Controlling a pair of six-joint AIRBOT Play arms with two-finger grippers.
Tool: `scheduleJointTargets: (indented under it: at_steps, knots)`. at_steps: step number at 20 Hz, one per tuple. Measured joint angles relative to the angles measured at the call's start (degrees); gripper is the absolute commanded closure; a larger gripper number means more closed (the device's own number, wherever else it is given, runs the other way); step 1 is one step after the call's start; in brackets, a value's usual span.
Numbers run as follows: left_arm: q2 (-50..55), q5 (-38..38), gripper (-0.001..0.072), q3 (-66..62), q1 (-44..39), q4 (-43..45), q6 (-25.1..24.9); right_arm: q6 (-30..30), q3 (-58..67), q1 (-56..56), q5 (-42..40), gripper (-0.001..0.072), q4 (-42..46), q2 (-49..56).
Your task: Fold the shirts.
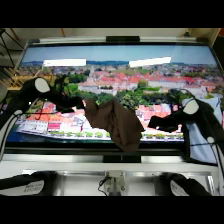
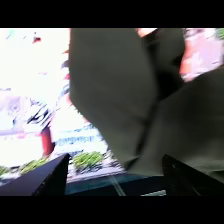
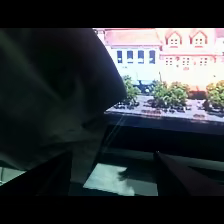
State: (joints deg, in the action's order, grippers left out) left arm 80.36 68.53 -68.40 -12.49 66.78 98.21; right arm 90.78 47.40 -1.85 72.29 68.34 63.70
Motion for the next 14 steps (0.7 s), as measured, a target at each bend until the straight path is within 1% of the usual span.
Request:
scheduleJointTargets:
  at_steps: [2, 4, 5, 6, 7, 8, 10, 11, 12, 13, 14]
  knots:
    - [0.31, -2.84, -0.0007, 4.44, 0.81, -3.76, -0.55, -0.15, -0.50, -0.70, -2.32, 0.0082, -1.62, 4.31]
    - [1.90, -7.80, -0.0005, 7.39, 0.42, -8.74, -0.76, -0.94, -0.79, -1.03, -3.76, 0.0082, -2.93, 7.80]
    - [2.89, -10.21, 0.0011, 8.20, 0.04, -10.80, -0.90, -1.27, -0.81, -1.11, -4.44, 0.0082, -3.72, 8.98]
    - [4.11, -12.26, 0.0122, 8.87, -0.46, -12.87, -0.94, -1.55, -0.92, -1.25, -5.16, 0.0083, -4.02, 10.03]
    - [5.16, -14.40, 0.0185, 9.33, -0.87, -14.56, -0.96, -1.73, -0.94, -1.31, -5.84, 0.0083, -4.37, 10.80]
    - [6.01, -16.46, 0.0216, 9.62, -1.01, -15.78, -1.01, -1.84, -0.94, -1.36, -6.80, 0.0083, -4.74, 11.37]
    - [7.26, -20.39, 0.0499, 10.03, -1.18, -17.40, -1.01, -1.62, -1.01, -1.38, -8.83, 0.0084, -5.51, 12.50]
    - [7.61, -21.88, 0.0549, 10.14, -1.33, -18.21, -1.03, -1.46, -1.03, -1.40, -9.57, 0.0087, -6.05, 13.25]
    - [7.89, -23.21, 0.0588, 10.27, -1.44, -18.64, -1.07, -1.40, -1.01, -1.42, -10.23, 0.0161, -6.91, 13.97]
    - [8.07, -24.22, 0.0650, 10.32, -1.46, -18.99, -1.07, -1.42, -0.98, -1.40, -10.32, 0.0247, -8.15, 14.82]
    - [8.20, -25.33, 0.0674, 10.34, -1.46, -19.30, -1.11, -1.62, -0.98, -1.42, -10.43, 0.0394, -9.66, 15.76]
